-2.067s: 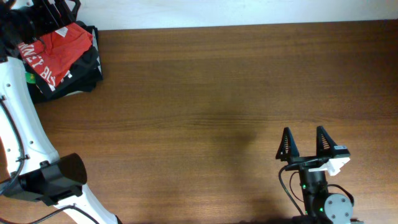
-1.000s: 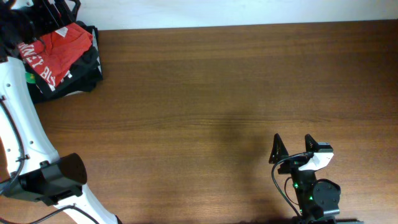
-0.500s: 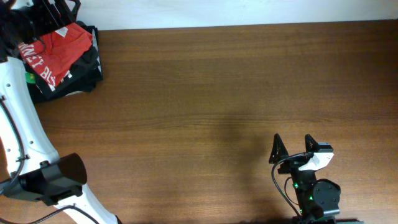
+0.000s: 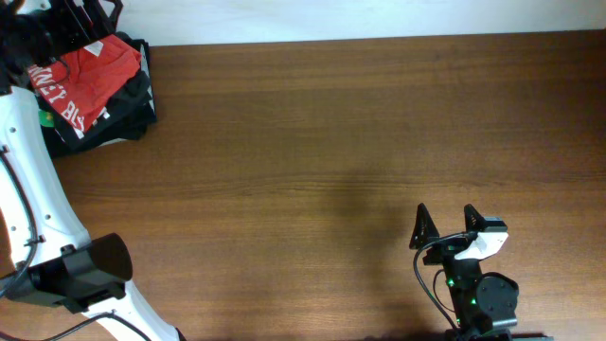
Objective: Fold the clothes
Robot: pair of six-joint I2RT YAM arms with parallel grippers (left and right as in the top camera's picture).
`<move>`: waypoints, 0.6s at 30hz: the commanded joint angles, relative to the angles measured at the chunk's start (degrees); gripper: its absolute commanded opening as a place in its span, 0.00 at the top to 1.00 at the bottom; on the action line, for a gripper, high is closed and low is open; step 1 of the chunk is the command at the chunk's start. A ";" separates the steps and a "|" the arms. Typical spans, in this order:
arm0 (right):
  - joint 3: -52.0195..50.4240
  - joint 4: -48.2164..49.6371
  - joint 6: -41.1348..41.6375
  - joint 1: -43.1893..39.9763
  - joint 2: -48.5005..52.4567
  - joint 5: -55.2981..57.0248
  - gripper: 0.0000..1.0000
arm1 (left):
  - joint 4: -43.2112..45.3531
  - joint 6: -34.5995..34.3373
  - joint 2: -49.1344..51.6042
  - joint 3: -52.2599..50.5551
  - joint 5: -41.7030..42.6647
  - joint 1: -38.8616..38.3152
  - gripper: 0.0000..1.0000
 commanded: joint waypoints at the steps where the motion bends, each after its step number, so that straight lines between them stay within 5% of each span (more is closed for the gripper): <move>1: -0.26 -0.48 -0.59 0.52 -0.48 0.26 0.01 | 0.11 0.33 -2.82 -0.24 0.35 -0.79 0.01; 18: -0.26 -0.48 -0.59 0.52 -0.48 0.26 0.01 | 0.11 0.33 -30.64 -38.25 0.35 -24.30 0.01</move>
